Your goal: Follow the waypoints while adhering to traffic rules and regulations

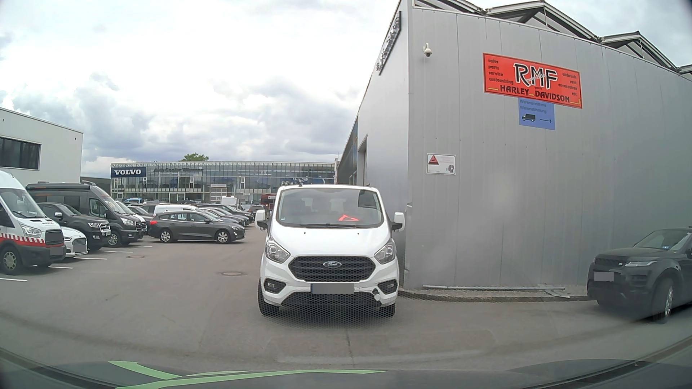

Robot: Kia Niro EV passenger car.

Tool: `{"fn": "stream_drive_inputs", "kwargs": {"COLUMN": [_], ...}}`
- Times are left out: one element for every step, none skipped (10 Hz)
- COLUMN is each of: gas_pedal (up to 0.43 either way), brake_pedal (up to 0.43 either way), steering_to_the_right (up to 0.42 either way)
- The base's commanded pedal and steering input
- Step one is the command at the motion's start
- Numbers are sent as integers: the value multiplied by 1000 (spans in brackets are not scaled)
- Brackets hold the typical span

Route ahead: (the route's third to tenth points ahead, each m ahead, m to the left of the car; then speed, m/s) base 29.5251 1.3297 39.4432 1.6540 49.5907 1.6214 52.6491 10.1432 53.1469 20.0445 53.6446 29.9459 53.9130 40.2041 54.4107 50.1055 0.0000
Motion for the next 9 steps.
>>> {"fn": "stream_drive_inputs", "kwargs": {"gas_pedal": [0, 0, 0, 0, 0, 0, 0, 0, 0], "brake_pedal": [518, 524, 524, 524, 524, 524, 524, 524, 518], "steering_to_the_right": [-12, -12, -12, -12, -12, -12, -12, -12, -12]}}
